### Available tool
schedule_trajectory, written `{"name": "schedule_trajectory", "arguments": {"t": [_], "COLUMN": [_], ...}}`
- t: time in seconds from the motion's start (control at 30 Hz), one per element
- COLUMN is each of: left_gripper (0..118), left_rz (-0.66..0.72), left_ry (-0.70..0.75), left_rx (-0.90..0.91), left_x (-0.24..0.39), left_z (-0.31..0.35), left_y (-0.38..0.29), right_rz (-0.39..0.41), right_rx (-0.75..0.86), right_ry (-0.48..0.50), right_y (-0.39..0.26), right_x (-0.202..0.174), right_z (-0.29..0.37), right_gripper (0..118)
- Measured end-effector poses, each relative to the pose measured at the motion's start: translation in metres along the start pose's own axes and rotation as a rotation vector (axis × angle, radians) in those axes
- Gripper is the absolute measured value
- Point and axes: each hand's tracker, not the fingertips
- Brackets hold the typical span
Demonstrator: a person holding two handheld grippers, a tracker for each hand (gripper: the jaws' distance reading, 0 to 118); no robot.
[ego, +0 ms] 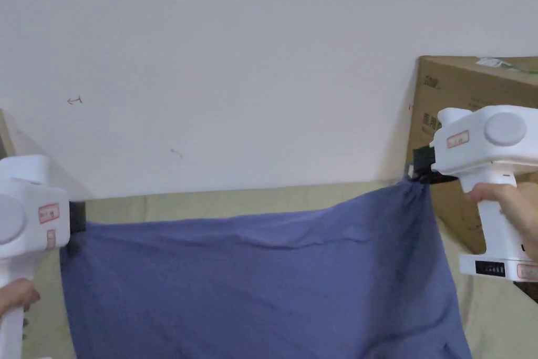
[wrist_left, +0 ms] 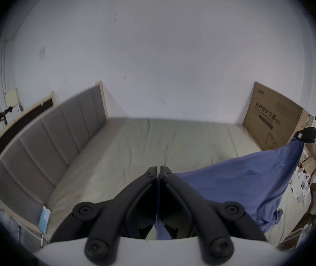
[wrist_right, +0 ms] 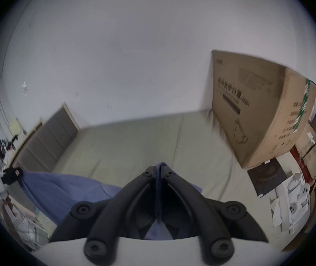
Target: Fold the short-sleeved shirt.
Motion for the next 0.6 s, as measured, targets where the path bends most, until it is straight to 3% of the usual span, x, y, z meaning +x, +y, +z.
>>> {"name": "schedule_trajectory", "arguments": {"t": [0.13, 0.27, 0.43, 0.53, 0.6], "left_gripper": [1, 1, 1, 1, 1], "left_rz": [-0.008, -0.037, -0.050, -0.060, -0.021], "left_ry": [-0.006, 0.044, 0.065, 0.080, 0.082], "left_rx": [0.098, 0.137, 0.182, 0.215, 0.272], "left_x": [0.010, 0.012, 0.011, 0.007, 0.002], "left_z": [0.014, 0.007, -0.015, -0.031, -0.039], "left_y": [0.058, 0.114, 0.179, 0.223, 0.254], "right_rz": [-0.015, -0.081, -0.117, -0.168, -0.140], "right_rx": [0.082, 0.141, 0.191, 0.243, 0.269], "right_ry": [-0.017, 0.002, -0.012, 0.032, 0.013], "right_y": [0.043, 0.086, 0.146, 0.186, 0.215], "right_x": [0.000, 0.003, 0.001, -0.006, -0.016], "right_z": [0.041, 0.058, 0.055, 0.049, 0.048], "right_gripper": [5, 5, 5, 5, 5]}}
